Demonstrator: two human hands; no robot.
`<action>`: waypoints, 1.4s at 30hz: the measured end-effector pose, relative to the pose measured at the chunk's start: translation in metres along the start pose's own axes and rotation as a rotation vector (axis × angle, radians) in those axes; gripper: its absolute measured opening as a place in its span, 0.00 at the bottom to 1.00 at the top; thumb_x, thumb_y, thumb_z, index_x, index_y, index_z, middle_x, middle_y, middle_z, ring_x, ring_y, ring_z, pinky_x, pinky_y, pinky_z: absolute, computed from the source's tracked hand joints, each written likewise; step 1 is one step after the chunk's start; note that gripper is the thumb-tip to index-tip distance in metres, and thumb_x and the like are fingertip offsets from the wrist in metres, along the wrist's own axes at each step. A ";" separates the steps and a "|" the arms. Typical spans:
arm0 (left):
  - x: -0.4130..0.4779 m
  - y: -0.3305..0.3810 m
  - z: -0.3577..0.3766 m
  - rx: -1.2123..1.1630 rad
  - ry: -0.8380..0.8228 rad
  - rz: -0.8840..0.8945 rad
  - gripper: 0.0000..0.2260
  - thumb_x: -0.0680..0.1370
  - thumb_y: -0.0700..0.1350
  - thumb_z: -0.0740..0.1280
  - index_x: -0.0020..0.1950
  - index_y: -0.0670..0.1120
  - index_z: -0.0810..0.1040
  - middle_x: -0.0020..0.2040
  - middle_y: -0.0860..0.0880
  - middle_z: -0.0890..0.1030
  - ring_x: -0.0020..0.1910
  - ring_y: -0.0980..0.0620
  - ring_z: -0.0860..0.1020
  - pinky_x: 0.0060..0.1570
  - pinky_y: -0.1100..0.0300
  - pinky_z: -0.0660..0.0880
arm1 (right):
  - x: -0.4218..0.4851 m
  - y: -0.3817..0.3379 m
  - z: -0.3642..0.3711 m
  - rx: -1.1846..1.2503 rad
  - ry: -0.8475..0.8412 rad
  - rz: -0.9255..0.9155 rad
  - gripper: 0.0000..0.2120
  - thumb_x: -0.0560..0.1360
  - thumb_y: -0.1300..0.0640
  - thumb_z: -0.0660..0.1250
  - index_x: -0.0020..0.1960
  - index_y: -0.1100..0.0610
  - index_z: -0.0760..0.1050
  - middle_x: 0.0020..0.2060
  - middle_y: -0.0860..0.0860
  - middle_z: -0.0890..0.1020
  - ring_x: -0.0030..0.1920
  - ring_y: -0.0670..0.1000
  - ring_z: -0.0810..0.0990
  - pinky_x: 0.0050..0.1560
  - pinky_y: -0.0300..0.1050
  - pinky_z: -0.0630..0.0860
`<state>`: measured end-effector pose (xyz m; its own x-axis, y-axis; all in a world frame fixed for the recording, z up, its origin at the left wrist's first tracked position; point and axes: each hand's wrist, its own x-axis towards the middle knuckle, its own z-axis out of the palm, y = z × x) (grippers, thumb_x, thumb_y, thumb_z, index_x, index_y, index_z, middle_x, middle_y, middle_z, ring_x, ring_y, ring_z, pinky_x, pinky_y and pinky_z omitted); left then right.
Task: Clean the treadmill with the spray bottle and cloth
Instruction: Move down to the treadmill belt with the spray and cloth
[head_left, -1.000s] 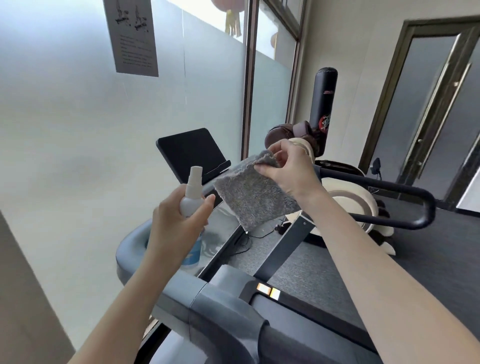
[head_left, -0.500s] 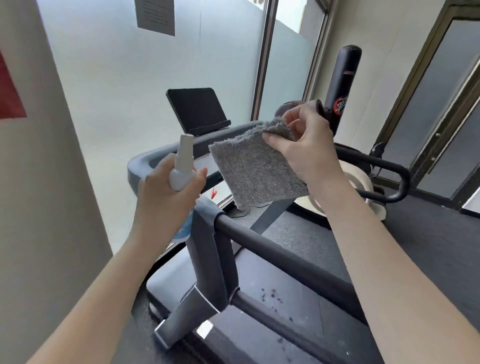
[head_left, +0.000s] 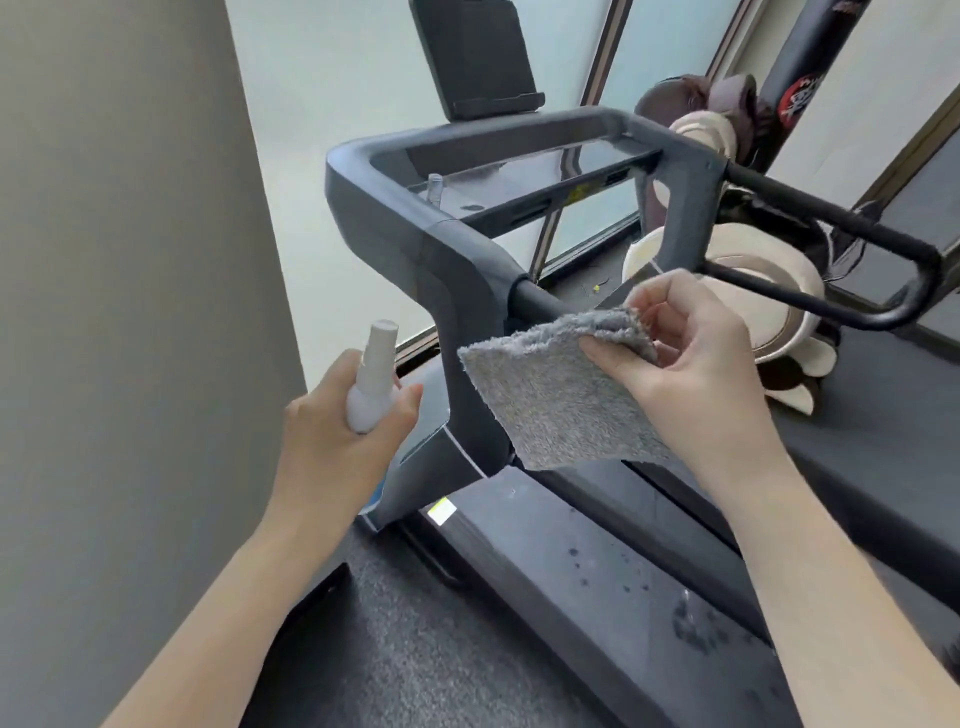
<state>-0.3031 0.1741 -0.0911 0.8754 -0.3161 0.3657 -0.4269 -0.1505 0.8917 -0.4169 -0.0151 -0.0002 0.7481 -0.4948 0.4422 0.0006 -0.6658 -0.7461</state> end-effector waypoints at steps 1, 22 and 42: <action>-0.002 -0.009 -0.001 -0.004 -0.006 -0.025 0.15 0.70 0.57 0.67 0.41 0.46 0.72 0.35 0.45 0.76 0.32 0.52 0.69 0.33 0.65 0.67 | -0.006 0.005 0.007 0.009 -0.007 0.016 0.13 0.69 0.57 0.75 0.40 0.48 0.70 0.34 0.46 0.77 0.34 0.48 0.74 0.34 0.39 0.73; -0.094 -0.272 0.114 0.011 -0.151 0.067 0.08 0.70 0.58 0.66 0.36 0.59 0.69 0.30 0.53 0.73 0.27 0.55 0.67 0.28 0.64 0.66 | -0.167 0.260 0.153 -0.041 -0.118 0.230 0.14 0.68 0.62 0.75 0.39 0.49 0.71 0.33 0.48 0.77 0.35 0.52 0.75 0.38 0.43 0.74; -0.106 -0.547 0.351 -0.275 -0.180 -0.098 0.16 0.69 0.58 0.70 0.37 0.46 0.72 0.30 0.43 0.75 0.29 0.51 0.72 0.35 0.50 0.73 | -0.161 0.631 0.213 -0.096 0.120 0.102 0.13 0.68 0.64 0.75 0.40 0.54 0.72 0.31 0.51 0.76 0.32 0.51 0.73 0.33 0.34 0.68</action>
<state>-0.2426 -0.0390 -0.7110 0.8444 -0.4770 0.2439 -0.2444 0.0622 0.9677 -0.3956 -0.2365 -0.6482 0.6561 -0.6222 0.4270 -0.1392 -0.6560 -0.7419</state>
